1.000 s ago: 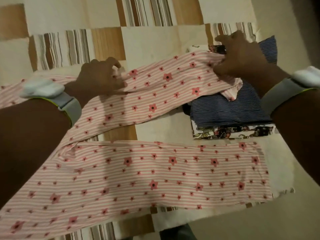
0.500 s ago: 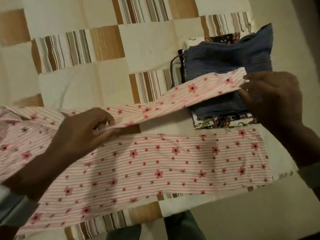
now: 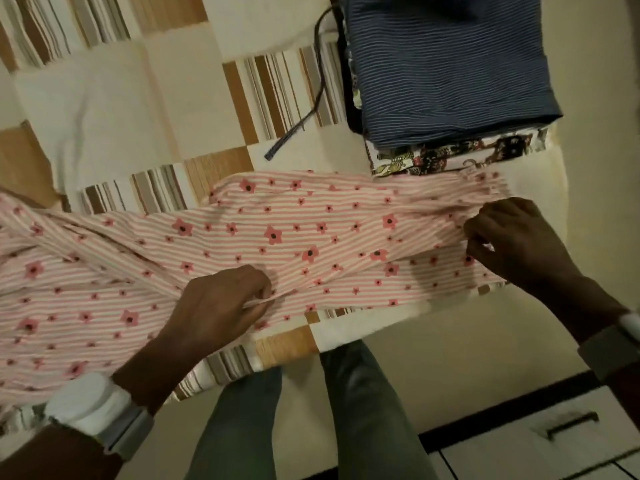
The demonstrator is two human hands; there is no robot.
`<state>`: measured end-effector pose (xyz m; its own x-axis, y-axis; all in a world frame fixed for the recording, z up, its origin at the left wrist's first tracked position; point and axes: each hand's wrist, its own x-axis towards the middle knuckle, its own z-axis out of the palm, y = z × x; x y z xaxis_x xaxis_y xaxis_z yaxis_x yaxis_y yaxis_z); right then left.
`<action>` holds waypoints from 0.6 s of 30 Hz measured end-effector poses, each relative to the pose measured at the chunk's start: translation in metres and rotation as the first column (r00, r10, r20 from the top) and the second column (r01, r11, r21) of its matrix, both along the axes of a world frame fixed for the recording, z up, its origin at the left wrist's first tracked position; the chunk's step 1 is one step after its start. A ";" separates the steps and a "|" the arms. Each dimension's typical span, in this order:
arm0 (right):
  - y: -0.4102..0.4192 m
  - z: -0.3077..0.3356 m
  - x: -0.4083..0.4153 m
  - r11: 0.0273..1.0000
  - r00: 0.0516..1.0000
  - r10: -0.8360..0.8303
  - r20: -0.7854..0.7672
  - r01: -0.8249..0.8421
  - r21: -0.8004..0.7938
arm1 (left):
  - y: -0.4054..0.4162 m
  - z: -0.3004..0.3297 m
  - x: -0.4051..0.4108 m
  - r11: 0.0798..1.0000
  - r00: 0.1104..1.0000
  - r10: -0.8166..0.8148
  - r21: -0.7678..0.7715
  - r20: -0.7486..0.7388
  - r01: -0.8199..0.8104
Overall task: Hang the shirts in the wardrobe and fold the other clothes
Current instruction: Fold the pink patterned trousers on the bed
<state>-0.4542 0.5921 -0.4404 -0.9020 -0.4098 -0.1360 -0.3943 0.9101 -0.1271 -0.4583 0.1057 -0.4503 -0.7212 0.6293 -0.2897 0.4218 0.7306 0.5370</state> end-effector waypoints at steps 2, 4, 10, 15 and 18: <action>0.008 0.003 0.012 1.000 1.000 0.001 0.009 -0.001 0.016 | 0.006 -0.001 0.006 1.000 1.000 0.007 0.005 0.000 -0.007; 0.014 0.007 0.022 0.999 1.000 -0.020 -0.010 0.020 0.050 | 0.013 0.000 0.010 1.000 1.000 0.004 0.020 0.006 -0.004; 0.028 0.014 0.049 0.983 0.995 -0.104 0.008 0.101 0.151 | 0.038 -0.004 0.025 0.999 1.000 -0.020 0.026 -0.003 0.020; 0.026 0.006 0.061 0.939 0.868 -0.340 0.361 0.335 0.078 | 0.039 -0.019 0.035 0.999 0.984 -0.007 -0.031 0.178 0.013; 0.012 0.009 0.048 0.725 0.701 -0.654 0.285 0.688 -0.027 | 0.055 -0.003 0.019 0.996 0.974 0.088 -0.029 0.209 -0.084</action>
